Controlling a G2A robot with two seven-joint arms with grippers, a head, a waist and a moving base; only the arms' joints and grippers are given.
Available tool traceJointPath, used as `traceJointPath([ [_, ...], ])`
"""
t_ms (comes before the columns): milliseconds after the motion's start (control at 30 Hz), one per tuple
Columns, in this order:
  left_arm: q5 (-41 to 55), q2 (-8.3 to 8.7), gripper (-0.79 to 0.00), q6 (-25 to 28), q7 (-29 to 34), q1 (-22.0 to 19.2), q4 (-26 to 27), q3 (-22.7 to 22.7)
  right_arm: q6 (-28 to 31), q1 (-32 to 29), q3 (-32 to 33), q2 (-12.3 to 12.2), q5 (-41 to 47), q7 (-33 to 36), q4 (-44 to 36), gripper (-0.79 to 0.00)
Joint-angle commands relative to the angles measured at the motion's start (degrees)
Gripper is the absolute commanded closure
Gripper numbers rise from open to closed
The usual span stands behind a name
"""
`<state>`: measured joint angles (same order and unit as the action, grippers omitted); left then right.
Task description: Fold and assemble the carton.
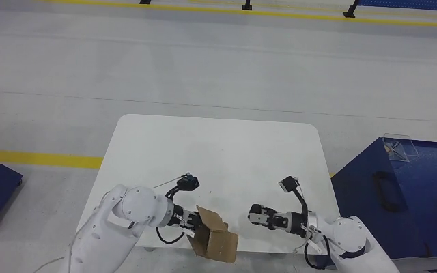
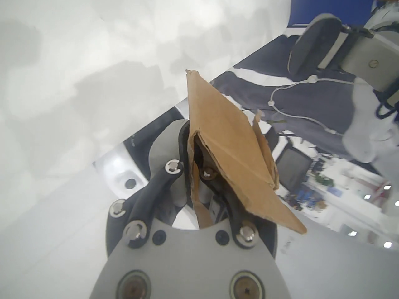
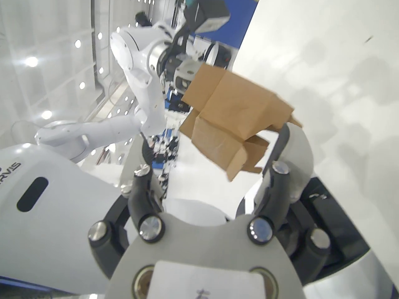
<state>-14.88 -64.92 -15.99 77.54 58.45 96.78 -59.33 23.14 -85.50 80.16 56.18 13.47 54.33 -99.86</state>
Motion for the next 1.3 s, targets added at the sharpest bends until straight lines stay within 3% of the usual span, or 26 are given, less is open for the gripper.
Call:
traceJointPath([
  [0,5.3,-0.57,0.0,-2.48,-0.34,-1.4,-3.25,0.67,1.49,-2.53,2.95,-0.18,1.64,-2.86,-0.6,-0.785],
  [100,10.73,-1.5,0.0,-3.68,-1.96,-3.42,-6.47,2.05,2.94,-3.96,4.37,-0.35,5.0,-1.57,-1.03,-0.785],
  [500,11.64,-1.56,0.0,-3.84,-2.65,-3.03,-6.67,1.96,2.94,-3.96,4.37,-0.35,5.0,-1.57,-1.03,-0.785],
  [667,27.47,-3.33,0.0,-11.09,-8.56,-4.02,-13.93,1.5,5.52,-3.12,8.01,-0.36,-4.54,-11.14,0.7,-0.785],
  [800,44.4,-5.41,0.0,-13.95,-7.74,-5.84,-20.75,2.54,6.52,-3.24,9.65,-0.36,-4.24,-13.58,1.6,-0.785],
  [1267,44.4,-5.41,0.0,-13.95,-7.74,-5.84,-20.75,2.54,6.85,-3.32,9.86,-0.38,-4.21,-13.63,1.71,-0.785],
])
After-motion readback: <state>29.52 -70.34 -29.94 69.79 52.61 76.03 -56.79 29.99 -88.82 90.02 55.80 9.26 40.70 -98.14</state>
